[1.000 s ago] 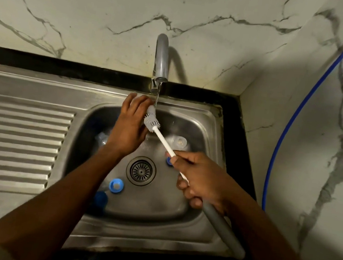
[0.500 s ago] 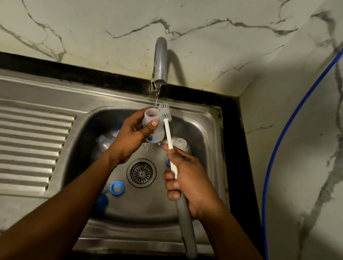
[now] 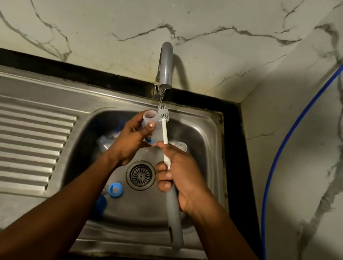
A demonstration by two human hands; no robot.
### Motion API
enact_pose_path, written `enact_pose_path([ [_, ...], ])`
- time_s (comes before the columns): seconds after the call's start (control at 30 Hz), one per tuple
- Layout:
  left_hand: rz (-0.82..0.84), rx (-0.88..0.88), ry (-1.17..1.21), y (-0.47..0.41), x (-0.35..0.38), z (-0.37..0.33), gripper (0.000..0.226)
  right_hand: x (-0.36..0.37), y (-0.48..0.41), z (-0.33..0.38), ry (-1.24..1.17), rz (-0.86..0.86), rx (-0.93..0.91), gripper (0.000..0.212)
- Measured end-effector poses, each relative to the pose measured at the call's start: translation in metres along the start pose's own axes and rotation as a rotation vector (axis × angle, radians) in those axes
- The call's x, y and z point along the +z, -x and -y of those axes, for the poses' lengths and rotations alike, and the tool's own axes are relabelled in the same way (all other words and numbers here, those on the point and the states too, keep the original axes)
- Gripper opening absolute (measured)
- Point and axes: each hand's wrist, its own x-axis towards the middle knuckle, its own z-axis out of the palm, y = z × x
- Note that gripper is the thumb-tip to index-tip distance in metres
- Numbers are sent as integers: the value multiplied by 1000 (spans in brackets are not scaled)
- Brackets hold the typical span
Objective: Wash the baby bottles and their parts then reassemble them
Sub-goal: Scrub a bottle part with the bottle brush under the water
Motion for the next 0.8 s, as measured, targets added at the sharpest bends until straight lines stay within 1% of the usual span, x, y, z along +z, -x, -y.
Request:
enact_pose_path([
  [0.07,8,6,-20,2,0,1,35,1,-2,0,-40,-2,14,29],
  [0.13,-82,-2,25,0,1,-1,36,4,3,-5,-20,28,28,29],
  [0.2,-161,10,58,-4,2,-2,35,7,11,-10,-4,48,29,24],
  [0.23,-157,7,49,-5,3,-3,35,8,11,-8,-12,39,23,23],
  [0.33,-55,10,10,-5,12,-6,31,9,-6,12,-123,15,32,20],
  [0.37,-60,19,9,-5,14,-7,30,11,-8,18,-159,23,40,20],
  [0.43,-140,32,62,-8,16,-12,30,14,-3,16,-142,45,32,22],
  [0.5,-211,8,156,-12,13,-16,29,18,9,7,-105,63,23,24],
  [0.57,-207,-26,170,-12,14,-20,29,20,9,7,-117,60,14,21],
  [0.63,-188,-31,166,-8,21,-23,31,22,1,17,-201,51,27,15],
  [0.7,-246,-12,186,-4,28,-26,30,27,-3,25,-275,43,52,14],
  [0.77,-319,-25,225,-7,29,-30,31,32,3,22,-232,57,42,14],
  [0.8,-332,-34,244,-9,28,-33,36,34,9,18,-207,66,35,16],
])
